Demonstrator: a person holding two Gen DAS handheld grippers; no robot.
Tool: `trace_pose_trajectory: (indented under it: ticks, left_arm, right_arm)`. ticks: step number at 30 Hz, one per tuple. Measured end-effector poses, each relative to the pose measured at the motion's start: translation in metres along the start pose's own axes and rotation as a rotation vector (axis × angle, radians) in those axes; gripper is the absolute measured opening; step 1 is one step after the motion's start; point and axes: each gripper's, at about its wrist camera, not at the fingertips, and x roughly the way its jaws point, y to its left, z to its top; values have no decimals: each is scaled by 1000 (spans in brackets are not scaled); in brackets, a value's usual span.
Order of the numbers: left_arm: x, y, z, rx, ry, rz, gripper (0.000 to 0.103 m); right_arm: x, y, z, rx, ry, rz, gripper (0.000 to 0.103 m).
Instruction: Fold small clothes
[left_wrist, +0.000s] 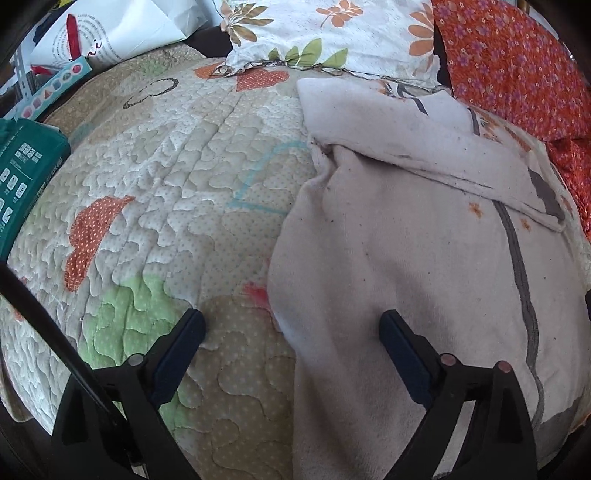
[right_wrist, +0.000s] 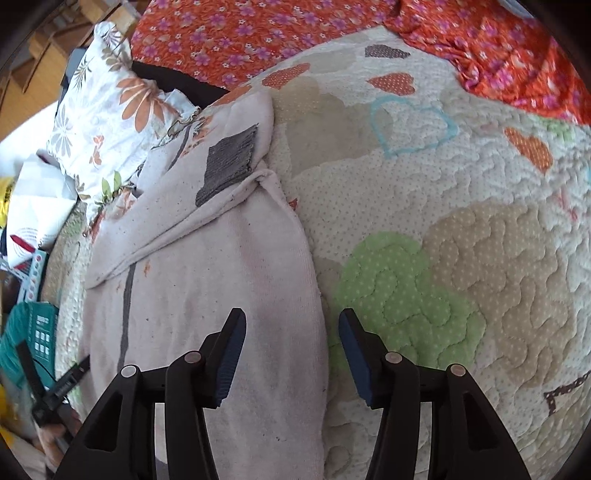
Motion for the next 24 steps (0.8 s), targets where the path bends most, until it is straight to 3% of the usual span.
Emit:
trace_pose_trajectory:
  ticks: [8,12,19,24]
  left_arm:
    - [1,-2,-3,1,-22,5,99]
    - [-1,1,-3,-8,3,-23,99]
    - [-25,30,-10,-234,-15,-242,97]
    - [-40,41,-23,-308,-37,-280,93]
  right_arm:
    - [-2,-5,-4,32,6,33,57]
    - [-1,-3,-5,21,4,22,58]
    - [2,0,-4,10,6,18,63]
    - [2,0,-4,14,5,20,63]
